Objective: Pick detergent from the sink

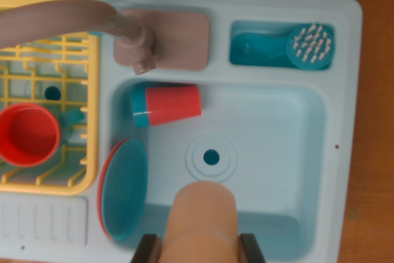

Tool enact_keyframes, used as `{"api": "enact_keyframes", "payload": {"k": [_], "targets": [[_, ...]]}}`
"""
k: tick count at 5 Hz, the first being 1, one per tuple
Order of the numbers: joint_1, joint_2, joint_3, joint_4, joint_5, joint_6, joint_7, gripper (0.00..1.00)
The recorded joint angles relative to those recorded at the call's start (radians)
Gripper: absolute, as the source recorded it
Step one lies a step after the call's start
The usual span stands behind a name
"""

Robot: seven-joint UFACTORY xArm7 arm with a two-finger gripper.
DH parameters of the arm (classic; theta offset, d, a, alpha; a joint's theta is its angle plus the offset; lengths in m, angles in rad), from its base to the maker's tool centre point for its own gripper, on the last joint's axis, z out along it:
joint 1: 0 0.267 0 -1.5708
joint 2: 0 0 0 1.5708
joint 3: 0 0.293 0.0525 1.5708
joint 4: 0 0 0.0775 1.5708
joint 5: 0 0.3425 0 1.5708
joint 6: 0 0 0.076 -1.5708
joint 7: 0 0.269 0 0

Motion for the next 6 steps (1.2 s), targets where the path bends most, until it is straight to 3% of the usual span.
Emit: {"api": "enact_keyframes", "payload": {"k": [1, 2, 3, 6], "targets": [[0.0003, -0.008, 0.000, 0.028, -0.0014, 0.036, 0.001, 1.00], [0.0003, -0.008, 0.000, 0.028, -0.0014, 0.036, 0.001, 1.00], [0.0006, -0.014, -0.001, 0.053, -0.0026, 0.067, 0.003, 1.00], [0.0009, -0.020, -0.001, 0.074, -0.0036, 0.094, 0.004, 1.00]]}}
